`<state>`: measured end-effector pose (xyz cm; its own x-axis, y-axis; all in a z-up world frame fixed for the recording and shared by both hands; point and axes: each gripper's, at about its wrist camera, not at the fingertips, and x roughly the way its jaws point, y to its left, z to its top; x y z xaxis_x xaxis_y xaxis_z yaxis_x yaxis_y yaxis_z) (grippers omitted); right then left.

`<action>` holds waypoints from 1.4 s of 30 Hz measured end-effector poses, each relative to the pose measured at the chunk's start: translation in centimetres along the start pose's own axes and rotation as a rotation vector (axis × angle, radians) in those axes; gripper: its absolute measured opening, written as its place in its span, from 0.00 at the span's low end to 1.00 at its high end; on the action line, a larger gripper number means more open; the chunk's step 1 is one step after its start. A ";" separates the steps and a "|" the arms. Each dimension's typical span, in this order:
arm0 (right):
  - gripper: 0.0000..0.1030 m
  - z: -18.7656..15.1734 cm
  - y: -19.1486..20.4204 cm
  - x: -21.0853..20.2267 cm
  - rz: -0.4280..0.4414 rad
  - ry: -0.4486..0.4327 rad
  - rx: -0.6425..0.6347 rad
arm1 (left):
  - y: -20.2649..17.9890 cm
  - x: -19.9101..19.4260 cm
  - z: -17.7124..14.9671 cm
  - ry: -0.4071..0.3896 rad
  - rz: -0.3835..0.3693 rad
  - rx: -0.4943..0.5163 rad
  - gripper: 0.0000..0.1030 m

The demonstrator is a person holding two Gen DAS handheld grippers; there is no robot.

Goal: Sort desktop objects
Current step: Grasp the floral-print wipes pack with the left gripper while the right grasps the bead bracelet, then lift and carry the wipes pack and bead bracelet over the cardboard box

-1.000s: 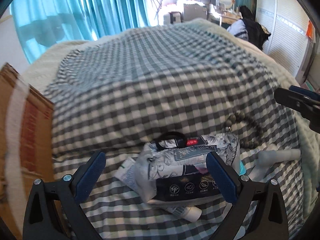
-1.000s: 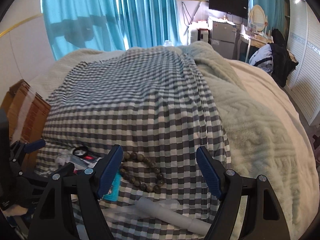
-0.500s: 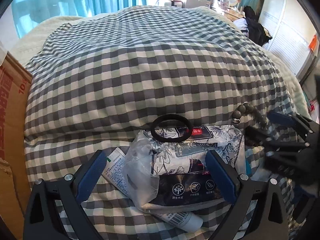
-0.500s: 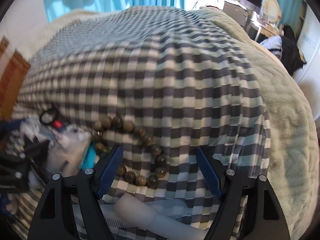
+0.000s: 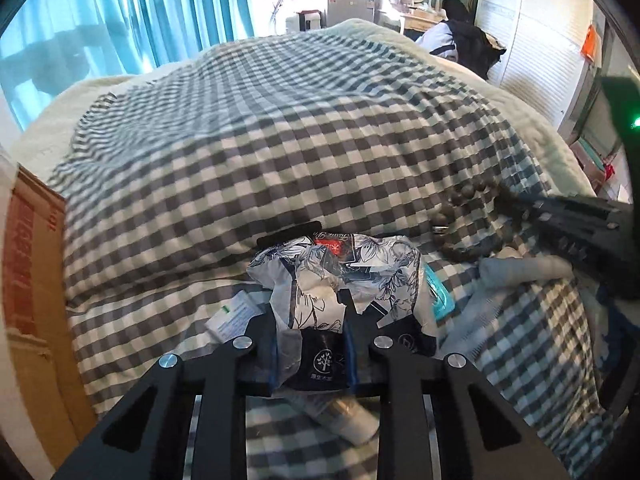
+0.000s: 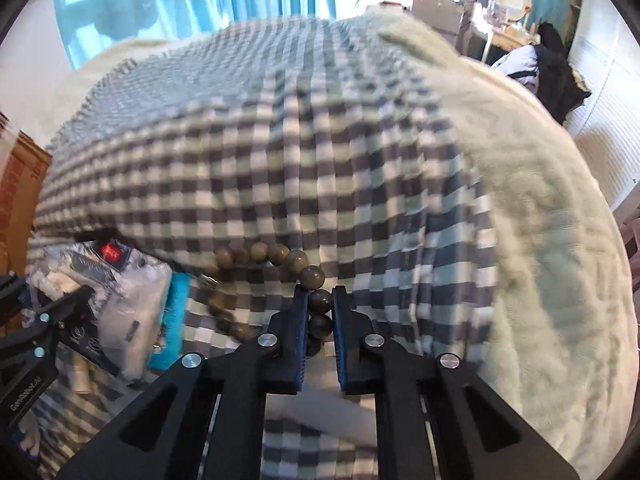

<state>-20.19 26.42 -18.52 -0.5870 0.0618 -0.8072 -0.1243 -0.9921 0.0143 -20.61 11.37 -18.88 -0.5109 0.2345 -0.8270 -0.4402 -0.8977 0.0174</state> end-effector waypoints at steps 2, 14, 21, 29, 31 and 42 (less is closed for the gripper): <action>0.11 0.1 -0.1 -2.1 0.004 -0.059 0.008 | 0.3 -0.9 0.1 -0.006 -0.003 -0.007 0.22; 0.11 0.3 1.1 -10.5 -0.013 -0.186 0.032 | 1.2 -8.7 1.5 -0.126 0.018 -0.023 0.22; 0.11 -0.5 2.9 -16.0 -0.011 -0.271 0.045 | 1.8 -13.6 1.0 -0.205 0.023 -0.031 0.22; 0.11 -1.3 5.4 -22.2 -0.015 -0.356 0.029 | 2.0 -18.9 0.0 -0.292 0.023 -0.026 0.22; 0.11 -1.6 5.9 -23.4 -0.015 -0.383 0.032 | 2.1 -19.9 -0.2 -0.310 0.023 -0.025 0.22; 0.11 -1.8 9.4 -29.3 -0.003 -0.481 0.012 | 3.5 -25.5 -1.3 -0.410 0.052 -0.036 0.22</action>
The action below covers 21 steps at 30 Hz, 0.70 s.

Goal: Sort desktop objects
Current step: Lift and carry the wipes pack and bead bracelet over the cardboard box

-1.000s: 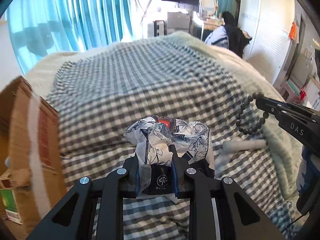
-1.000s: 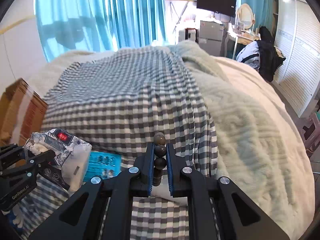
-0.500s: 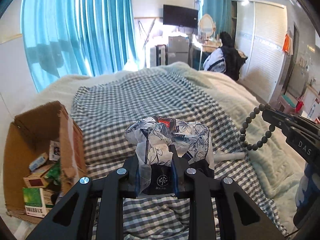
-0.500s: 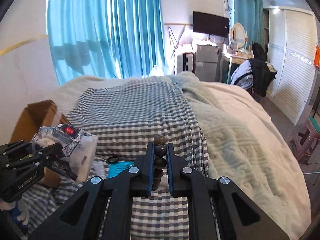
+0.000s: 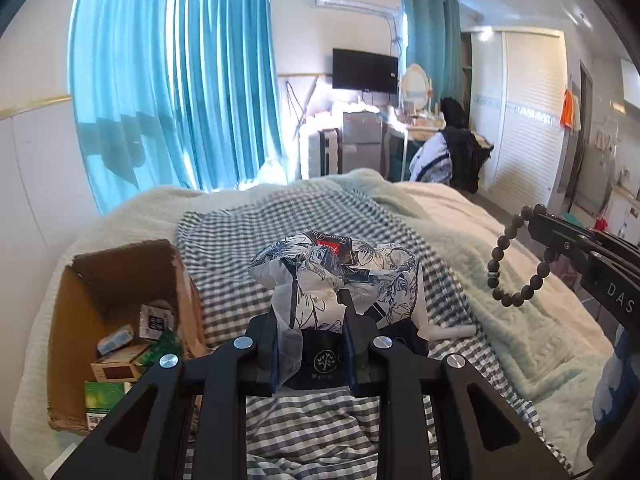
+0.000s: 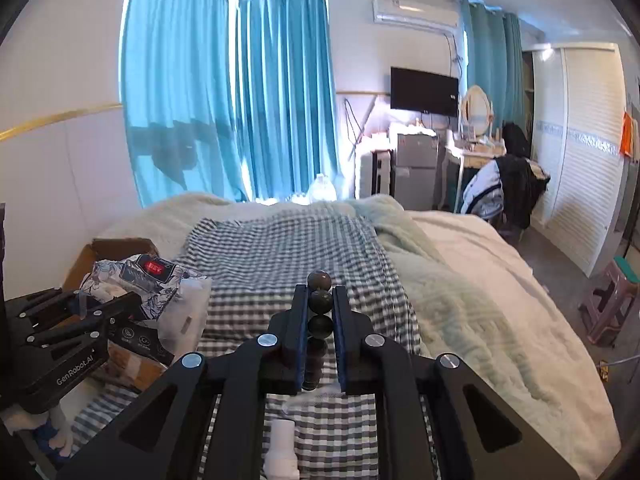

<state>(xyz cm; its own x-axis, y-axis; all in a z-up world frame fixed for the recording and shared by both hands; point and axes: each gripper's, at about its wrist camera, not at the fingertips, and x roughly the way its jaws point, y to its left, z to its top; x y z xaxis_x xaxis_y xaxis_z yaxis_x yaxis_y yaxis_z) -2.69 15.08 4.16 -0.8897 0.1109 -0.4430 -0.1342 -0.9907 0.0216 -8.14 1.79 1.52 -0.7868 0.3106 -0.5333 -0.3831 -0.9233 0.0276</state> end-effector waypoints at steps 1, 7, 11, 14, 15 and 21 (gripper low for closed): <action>0.11 0.2 0.4 -0.4 0.003 -0.009 -0.003 | 0.3 -0.5 0.1 -0.009 0.003 0.000 0.22; 0.11 1.4 2.7 -2.4 0.018 -0.055 -0.027 | 1.7 -2.8 0.4 -0.056 0.030 0.000 0.22; 0.11 2.1 4.2 -3.3 0.036 -0.076 -0.042 | 2.9 -3.9 0.6 -0.084 0.050 0.002 0.22; 0.11 2.6 5.4 -3.7 0.051 -0.090 -0.058 | 3.6 -4.6 0.8 -0.102 0.066 0.000 0.22; 0.11 2.8 5.9 -3.8 0.060 -0.094 -0.061 | 3.9 -4.8 0.8 -0.108 0.071 0.000 0.22; 0.11 3.7 8.4 -3.7 0.119 -0.104 -0.059 | 5.9 -5.6 1.1 -0.130 0.095 -0.008 0.22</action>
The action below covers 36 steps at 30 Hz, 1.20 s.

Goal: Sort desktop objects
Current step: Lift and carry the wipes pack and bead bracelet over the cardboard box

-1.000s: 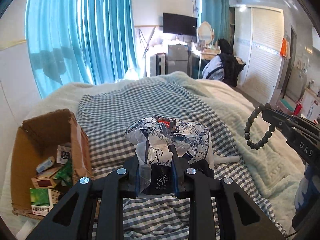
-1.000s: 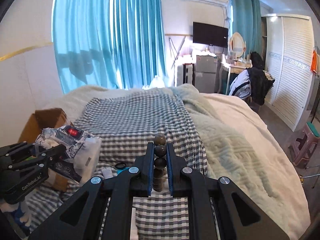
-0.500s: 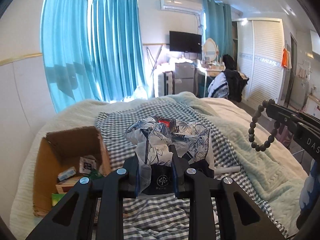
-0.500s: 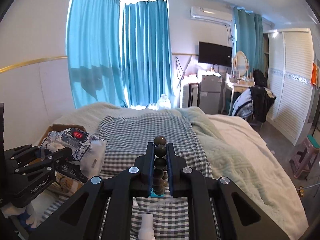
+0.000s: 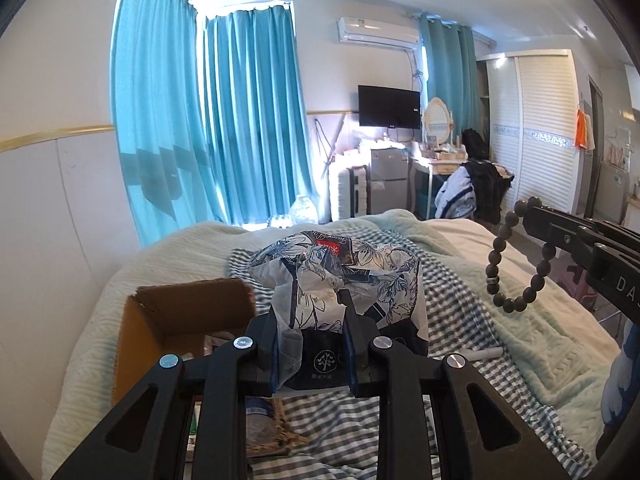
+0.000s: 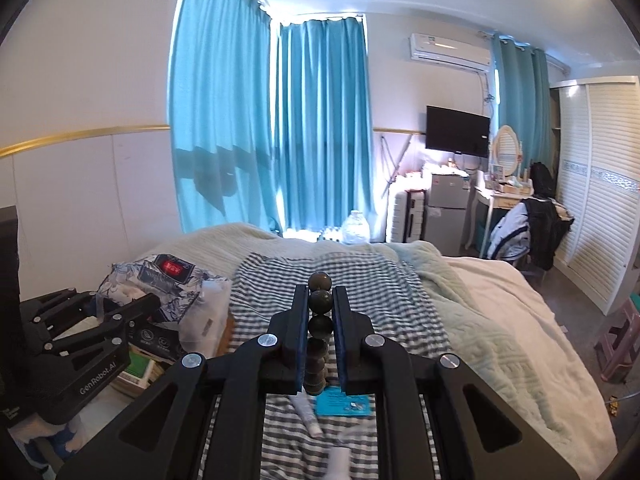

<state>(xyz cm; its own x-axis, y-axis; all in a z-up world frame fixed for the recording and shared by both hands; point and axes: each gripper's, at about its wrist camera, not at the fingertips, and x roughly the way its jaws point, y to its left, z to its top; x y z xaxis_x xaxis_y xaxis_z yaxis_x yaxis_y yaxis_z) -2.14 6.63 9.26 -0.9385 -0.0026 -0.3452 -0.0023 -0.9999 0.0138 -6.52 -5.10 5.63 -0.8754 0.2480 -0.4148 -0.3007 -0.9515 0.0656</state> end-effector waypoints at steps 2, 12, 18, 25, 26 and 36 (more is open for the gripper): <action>0.11 0.2 0.7 0.2 0.030 -0.002 0.006 | 1.0 0.0 0.1 -0.002 0.008 -0.007 0.22; 0.11 1.2 5.4 2.7 0.134 -0.006 -0.030 | 5.7 0.2 -0.5 -0.001 0.069 -0.030 0.22; 0.11 1.0 8.9 4.8 0.170 0.016 -0.075 | 8.3 0.9 -1.2 0.009 0.107 -0.026 0.22; 0.11 0.6 12.2 7.4 0.226 0.041 -0.105 | 11.3 2.7 -2.2 0.036 0.145 -0.036 0.22; 0.11 0.6 12.5 7.7 0.231 0.044 -0.107 | 11.8 3.0 -2.3 0.040 0.150 -0.040 0.22; 0.11 -0.8 15.6 12.0 0.274 0.102 -0.139 | 15.2 7.0 -3.6 0.103 0.164 -0.085 0.22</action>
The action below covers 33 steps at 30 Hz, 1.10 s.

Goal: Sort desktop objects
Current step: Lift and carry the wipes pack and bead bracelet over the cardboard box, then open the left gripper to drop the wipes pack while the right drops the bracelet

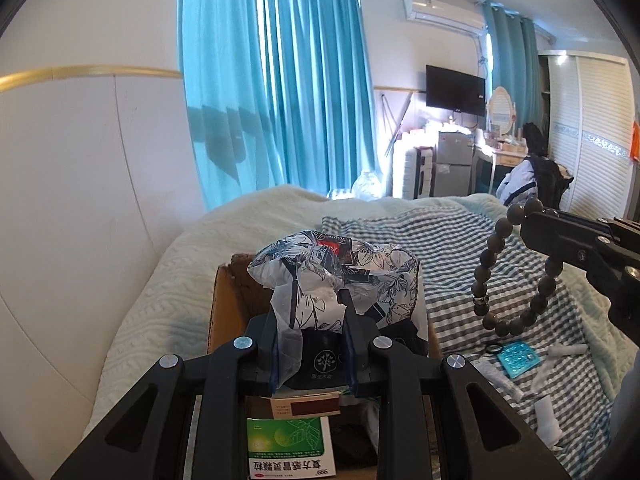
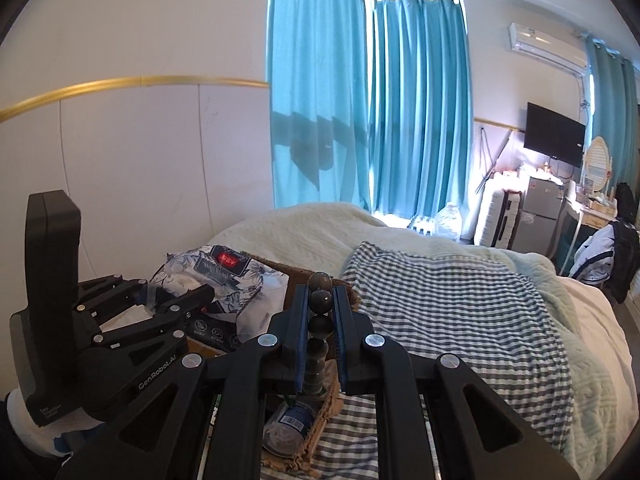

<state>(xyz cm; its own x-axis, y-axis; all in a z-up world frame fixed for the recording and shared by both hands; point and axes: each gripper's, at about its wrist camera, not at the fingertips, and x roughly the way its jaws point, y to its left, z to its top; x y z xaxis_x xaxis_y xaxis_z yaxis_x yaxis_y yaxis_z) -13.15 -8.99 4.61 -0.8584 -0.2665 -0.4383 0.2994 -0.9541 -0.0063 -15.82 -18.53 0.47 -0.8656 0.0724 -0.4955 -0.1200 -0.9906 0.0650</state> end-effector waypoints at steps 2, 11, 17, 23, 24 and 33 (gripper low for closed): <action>0.11 0.0 0.1 1.2 0.013 0.012 0.000 | 0.4 1.1 -0.2 0.018 0.004 -0.007 0.22; 0.11 -1.3 0.3 7.2 0.063 0.083 -0.002 | 1.9 6.0 -1.2 0.101 0.024 -0.044 0.23; 0.11 -2.5 0.2 11.1 0.089 0.140 0.015 | 2.2 9.0 -2.1 0.176 0.032 -0.057 0.23; 0.11 -3.8 0.4 13.1 0.104 0.190 0.002 | 2.3 10.3 -2.7 0.211 0.044 -0.067 0.25; 0.11 -4.0 0.5 13.4 0.101 0.193 0.001 | 2.4 10.5 -2.8 0.220 0.045 -0.071 0.28; 0.40 -3.4 0.1 12.1 0.042 0.147 0.020 | 3.1 8.5 -1.8 0.204 0.069 -0.127 0.64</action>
<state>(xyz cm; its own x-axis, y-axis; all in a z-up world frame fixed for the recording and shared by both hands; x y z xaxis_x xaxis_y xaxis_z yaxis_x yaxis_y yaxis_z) -22.07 -11.80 -3.71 -0.7748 -0.2851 -0.5643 0.3244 -0.9454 0.0322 -22.69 -21.24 -5.10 -0.7520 -0.0084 -0.6591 0.0096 -1.0000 0.0018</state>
